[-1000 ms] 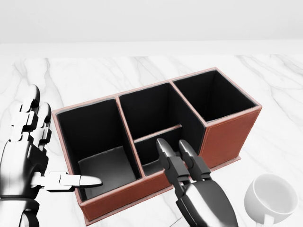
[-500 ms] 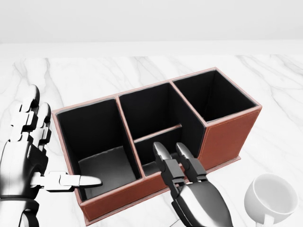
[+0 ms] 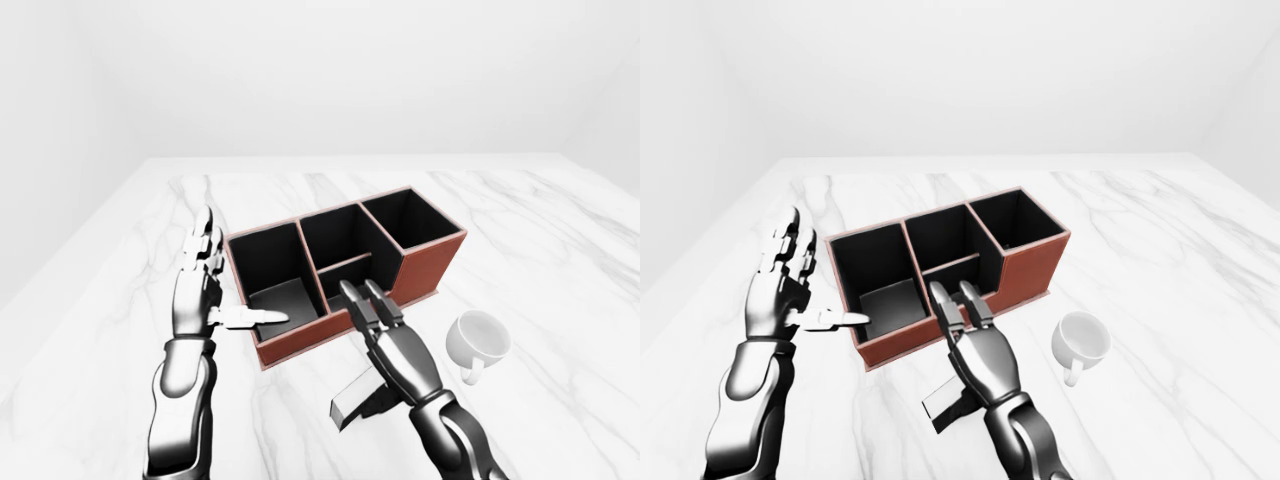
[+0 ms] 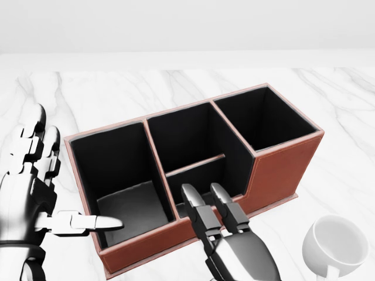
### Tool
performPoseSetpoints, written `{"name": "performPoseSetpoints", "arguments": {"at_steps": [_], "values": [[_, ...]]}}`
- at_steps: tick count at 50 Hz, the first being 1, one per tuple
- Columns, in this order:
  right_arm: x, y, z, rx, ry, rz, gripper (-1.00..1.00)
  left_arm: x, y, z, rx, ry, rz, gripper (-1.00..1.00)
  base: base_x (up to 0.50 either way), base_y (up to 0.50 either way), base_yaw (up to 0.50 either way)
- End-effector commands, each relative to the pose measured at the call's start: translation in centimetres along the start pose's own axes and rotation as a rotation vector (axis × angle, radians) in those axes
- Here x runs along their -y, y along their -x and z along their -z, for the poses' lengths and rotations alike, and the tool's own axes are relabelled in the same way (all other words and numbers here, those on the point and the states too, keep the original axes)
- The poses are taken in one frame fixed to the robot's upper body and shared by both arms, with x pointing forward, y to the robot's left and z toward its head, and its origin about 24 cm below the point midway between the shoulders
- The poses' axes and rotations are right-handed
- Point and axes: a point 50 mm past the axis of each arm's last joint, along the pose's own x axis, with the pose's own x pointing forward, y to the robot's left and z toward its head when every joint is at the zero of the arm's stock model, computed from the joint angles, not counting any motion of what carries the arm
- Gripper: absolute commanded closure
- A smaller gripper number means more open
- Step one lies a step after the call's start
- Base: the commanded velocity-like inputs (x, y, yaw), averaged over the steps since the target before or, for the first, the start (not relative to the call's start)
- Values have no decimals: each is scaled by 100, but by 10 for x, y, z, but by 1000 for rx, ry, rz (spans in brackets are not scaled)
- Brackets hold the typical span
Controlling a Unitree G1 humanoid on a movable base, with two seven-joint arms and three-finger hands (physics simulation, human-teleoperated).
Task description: Pick up the book and place it in the front compartment of the caddy.
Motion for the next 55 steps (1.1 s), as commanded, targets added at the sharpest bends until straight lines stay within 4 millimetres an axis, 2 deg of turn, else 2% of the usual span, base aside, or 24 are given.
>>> {"name": "performPoseSetpoints", "arguments": {"at_steps": [1,12,13,19,24,37,50,55], "values": [[-6,3,-2,6,7,-12,-100,-5,-2,-4,19,-6,-8,-100,0,0,0],[-12,4,-2,10,16,-21,-100,-10,-4,-8,36,-17,-14,-100,0,0,0],[-21,2,2,-3,26,-26,-100,-13,-5,-11,50,-24,-19,-100,0,0,0],[-29,1,4,-11,35,-33,-100,-15,-6,-12,54,-33,-20,-100,0,0,0],[-29,2,4,-9,38,-36,-100,-16,-6,-14,62,-38,-19,-100,0,0,0],[-17,14,-13,46,37,-52,-100,-22,-8,-20,89,-54,-24,-100,0,0,0],[-37,9,-2,16,54,-67,-100,-24,-9,-22,95,-56,-30,-100,0,0,0],[-48,6,8,-15,67,-70,-100,-24,-9,-21,90,-55,-29,-100,0,0,0]]}}
